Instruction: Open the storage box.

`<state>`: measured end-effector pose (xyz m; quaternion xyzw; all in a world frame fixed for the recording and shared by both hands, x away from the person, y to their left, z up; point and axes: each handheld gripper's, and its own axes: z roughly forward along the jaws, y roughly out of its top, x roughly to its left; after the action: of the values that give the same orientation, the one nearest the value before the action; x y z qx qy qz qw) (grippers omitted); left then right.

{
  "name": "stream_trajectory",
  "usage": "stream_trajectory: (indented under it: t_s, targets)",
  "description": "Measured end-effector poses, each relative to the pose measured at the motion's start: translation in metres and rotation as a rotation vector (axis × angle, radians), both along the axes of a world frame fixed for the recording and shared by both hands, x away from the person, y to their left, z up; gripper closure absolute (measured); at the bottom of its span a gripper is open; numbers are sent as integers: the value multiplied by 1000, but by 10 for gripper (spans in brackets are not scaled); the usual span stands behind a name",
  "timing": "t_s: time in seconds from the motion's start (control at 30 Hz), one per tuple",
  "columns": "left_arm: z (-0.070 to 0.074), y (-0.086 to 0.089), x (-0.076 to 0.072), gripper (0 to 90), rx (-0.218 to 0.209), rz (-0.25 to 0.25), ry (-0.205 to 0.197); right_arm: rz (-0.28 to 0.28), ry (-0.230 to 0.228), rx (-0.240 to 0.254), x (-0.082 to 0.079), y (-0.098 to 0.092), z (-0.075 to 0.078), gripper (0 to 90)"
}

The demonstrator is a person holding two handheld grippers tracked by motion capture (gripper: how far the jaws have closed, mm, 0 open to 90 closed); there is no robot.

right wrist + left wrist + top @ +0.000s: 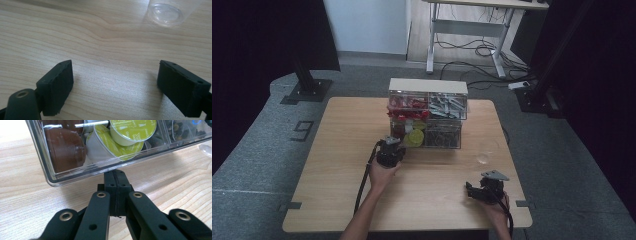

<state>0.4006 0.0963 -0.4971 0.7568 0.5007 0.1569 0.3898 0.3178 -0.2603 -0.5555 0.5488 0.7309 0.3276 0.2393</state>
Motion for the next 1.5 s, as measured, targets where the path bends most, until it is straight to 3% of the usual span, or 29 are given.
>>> stream_trajectory:
  t_s: [0.27,0.4,0.7,1.0,1.4,1.5]
  targets:
    - [2,2,-3,900,-5,-2,-9,-1,0,0,0,0,0,138]
    - [9,3,-6,900,-25,2,-36,-2,0,0,0,0,0,138]
    - [16,8,-5,900,-37,2,-28,-3,0,0,0,0,0,138]
    - [30,11,-6,900,-22,4,-46,-3,0,0,0,0,0,138]
    - [49,14,-1,900,-35,15,-62,-6,1,1,0,0,0,138]
    - [55,15,2,900,-19,21,-67,-7,0,0,0,0,0,138]
